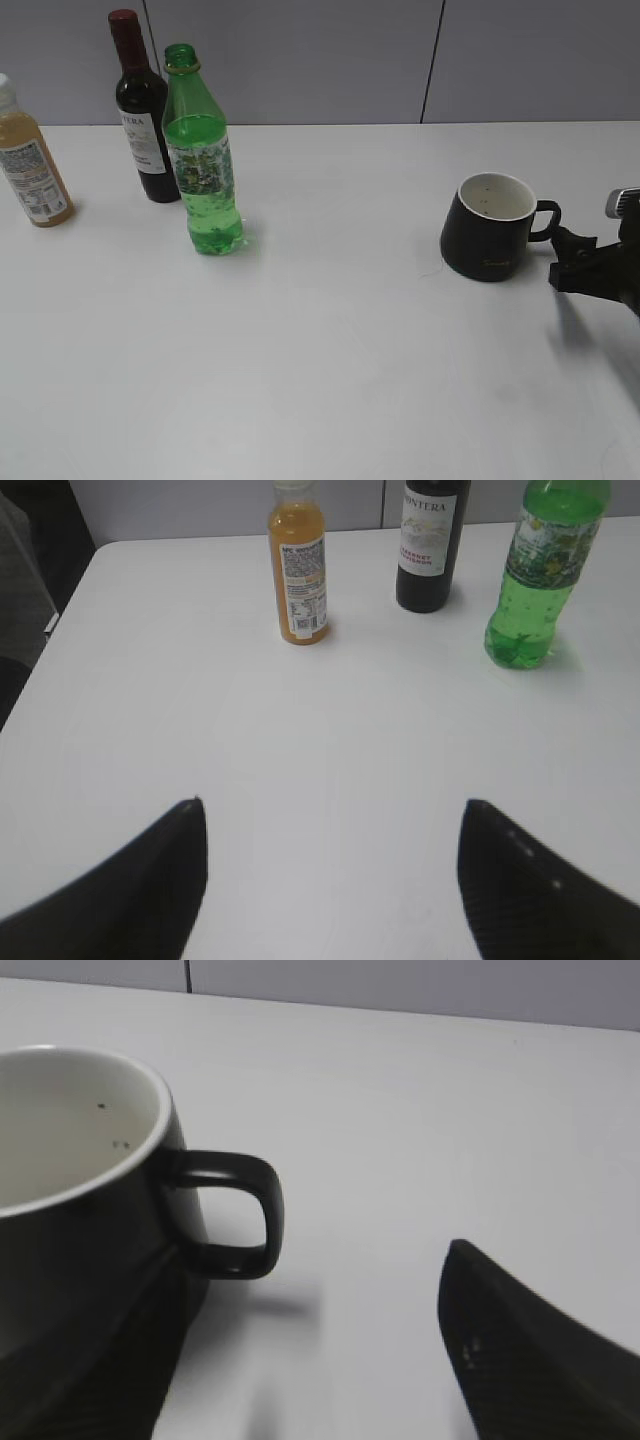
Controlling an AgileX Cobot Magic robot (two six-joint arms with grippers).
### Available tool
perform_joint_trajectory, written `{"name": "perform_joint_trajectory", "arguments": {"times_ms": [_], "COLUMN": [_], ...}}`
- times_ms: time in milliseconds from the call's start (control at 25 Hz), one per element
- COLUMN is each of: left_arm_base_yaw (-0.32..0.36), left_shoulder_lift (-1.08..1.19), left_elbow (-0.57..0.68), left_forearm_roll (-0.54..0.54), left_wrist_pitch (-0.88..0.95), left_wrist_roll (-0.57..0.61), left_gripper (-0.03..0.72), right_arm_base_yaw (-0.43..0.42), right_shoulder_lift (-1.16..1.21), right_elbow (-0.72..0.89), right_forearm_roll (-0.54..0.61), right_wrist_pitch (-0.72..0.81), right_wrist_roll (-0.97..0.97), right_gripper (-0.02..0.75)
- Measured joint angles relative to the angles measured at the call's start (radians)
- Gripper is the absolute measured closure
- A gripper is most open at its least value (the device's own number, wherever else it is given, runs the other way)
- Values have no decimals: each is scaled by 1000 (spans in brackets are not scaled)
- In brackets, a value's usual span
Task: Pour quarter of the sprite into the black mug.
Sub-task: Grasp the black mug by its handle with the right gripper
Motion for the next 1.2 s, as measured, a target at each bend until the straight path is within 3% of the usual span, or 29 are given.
{"name": "perform_joint_trajectory", "arguments": {"times_ms": [440, 1200], "left_arm_base_yaw": [0, 0], "left_shoulder_lift": [0, 0], "left_elbow": [0, 0], "left_forearm_roll": [0, 0], "left_wrist_pitch": [0, 0], "left_wrist_roll": [0, 0], "left_gripper": [99, 99], "right_arm_base_yaw": [0, 0], "right_shoulder_lift": [117, 124], "right_elbow": [0, -58], "right_forearm_roll": [0, -26], "right_wrist_pitch": [-18, -20], "right_wrist_roll": [37, 73], "right_gripper": [145, 146]}}
